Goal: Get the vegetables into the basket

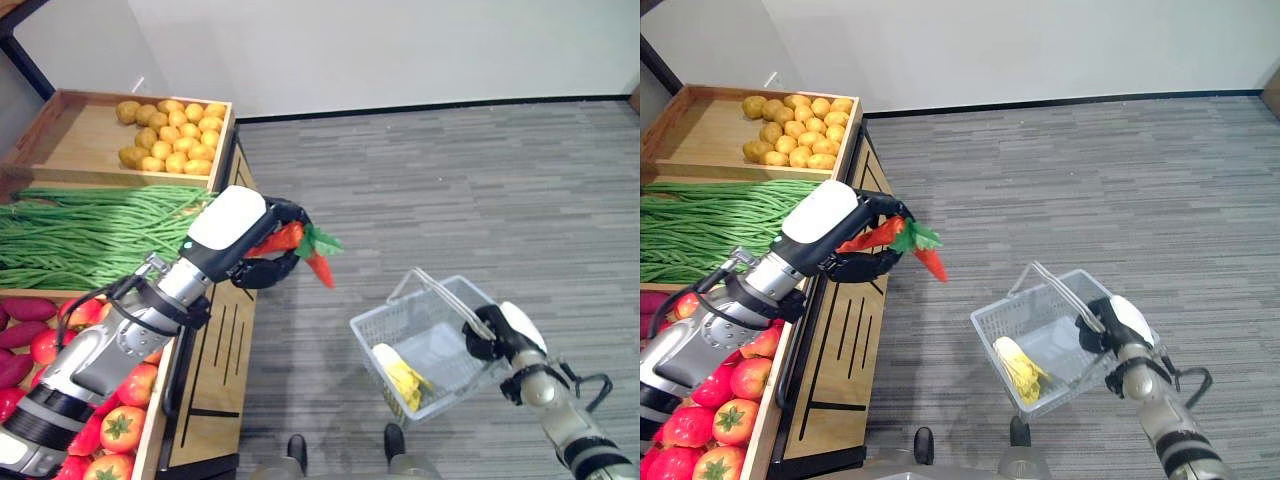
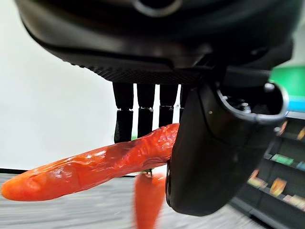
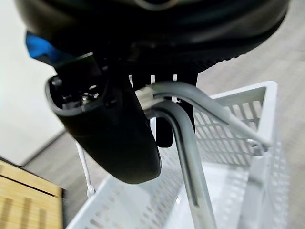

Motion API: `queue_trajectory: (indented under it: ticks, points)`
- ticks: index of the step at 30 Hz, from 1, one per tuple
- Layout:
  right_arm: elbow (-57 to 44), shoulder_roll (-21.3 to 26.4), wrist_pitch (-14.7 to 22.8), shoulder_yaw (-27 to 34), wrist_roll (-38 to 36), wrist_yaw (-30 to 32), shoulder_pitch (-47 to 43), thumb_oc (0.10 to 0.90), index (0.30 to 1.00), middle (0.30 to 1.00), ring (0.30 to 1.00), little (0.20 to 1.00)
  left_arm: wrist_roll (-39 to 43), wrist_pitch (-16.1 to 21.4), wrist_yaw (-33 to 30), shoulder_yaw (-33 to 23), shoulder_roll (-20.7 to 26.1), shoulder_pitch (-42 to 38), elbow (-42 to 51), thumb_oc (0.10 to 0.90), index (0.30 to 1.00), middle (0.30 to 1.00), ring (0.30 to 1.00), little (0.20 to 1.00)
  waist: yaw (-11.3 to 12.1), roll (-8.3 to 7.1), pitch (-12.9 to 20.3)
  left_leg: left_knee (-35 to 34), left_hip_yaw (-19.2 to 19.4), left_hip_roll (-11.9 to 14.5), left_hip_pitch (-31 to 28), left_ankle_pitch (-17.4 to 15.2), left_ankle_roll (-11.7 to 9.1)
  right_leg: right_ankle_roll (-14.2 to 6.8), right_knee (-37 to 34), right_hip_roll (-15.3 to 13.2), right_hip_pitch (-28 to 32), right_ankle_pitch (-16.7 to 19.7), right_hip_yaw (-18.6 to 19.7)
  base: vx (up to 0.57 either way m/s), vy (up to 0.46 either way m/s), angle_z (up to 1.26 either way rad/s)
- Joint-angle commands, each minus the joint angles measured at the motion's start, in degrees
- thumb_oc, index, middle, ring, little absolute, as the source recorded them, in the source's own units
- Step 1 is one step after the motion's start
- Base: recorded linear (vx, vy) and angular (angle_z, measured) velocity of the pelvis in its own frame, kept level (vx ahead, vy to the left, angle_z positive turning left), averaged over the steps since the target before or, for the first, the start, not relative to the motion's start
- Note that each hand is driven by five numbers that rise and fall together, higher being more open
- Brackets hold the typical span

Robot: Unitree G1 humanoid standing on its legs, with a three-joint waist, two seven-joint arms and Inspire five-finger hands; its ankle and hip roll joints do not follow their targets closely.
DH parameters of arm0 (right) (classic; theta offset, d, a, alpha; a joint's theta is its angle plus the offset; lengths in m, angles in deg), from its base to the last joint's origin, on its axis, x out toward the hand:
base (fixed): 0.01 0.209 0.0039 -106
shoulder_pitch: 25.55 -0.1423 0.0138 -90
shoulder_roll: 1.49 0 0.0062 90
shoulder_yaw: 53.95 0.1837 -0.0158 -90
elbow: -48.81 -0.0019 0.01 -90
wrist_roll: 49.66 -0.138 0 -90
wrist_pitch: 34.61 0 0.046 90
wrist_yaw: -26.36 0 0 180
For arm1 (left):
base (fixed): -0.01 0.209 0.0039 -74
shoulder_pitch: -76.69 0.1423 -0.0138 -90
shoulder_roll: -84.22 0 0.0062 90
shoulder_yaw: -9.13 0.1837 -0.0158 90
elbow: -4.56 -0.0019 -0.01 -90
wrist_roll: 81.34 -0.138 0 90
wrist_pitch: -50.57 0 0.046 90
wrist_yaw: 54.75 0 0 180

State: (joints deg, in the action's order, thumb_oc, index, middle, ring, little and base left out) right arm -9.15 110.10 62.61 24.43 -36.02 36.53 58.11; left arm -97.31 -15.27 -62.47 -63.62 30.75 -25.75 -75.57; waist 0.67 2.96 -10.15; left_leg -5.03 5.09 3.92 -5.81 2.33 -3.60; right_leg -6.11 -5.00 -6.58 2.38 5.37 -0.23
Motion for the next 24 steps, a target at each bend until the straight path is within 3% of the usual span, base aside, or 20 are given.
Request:
queue_trajectory:
  ticks: [1,9,15,24]
  points:
    - [-5.8,3.1,6.5,-0.9,-2.0,3.7,-9.9,0.400,0.300,0.300,0.300,0.300,6.0,1.8,-1.3,1.5,-0.6,-7.9,0.4,0.400,0.300,0.300,0.300,0.300,0.0,-4.37,6.6,0.0,-1.2,-0.6,1.4,-0.3,-0.1,-2.7,0.0,-1.8,0.7,0.2,-3.3,0.00,0.000,0.00]
    - [-11.9,-0.2,7.4,-4.9,-5.4,3.4,-17.6,0.400,0.300,0.300,0.300,0.300,5.4,0.6,1.6,10.9,-6.4,-12.8,-4.7,0.400,0.300,0.300,0.300,0.300,-0.1,-4.51,7.7,0.0,-1.3,-0.2,1.1,-0.3,-0.4,-2.6,0.0,-1.4,1.4,-0.3,-3.8,0.00,-0.004,0.00]
    - [-13.7,-1.9,7.7,-5.2,-7.2,3.9,-19.6,0.400,0.300,0.300,0.300,0.300,4.3,0.2,2.0,13.9,-8.8,-14.2,-7.4,0.400,0.300,0.300,0.300,0.300,-0.2,-4.36,8.0,0.0,-1.2,-0.1,0.9,-0.3,-0.3,-2.5,0.0,-1.3,1.4,-0.3,-3.7,0.00,0.000,0.00]
    - [-21.2,-8.2,9.2,-5.8,-12.4,3.3,-19.3,0.400,0.300,0.300,0.300,0.300,0.3,-1.4,2.1,17.2,-15.1,-13.8,-14.9,0.400,0.300,0.300,0.300,0.300,-0.9,-4.20,8.3,0.0,-0.5,0.0,0.6,-0.5,-0.2,-2.7,0.0,-1.3,1.4,-0.3,-3.1,0.00,0.001,-0.01]
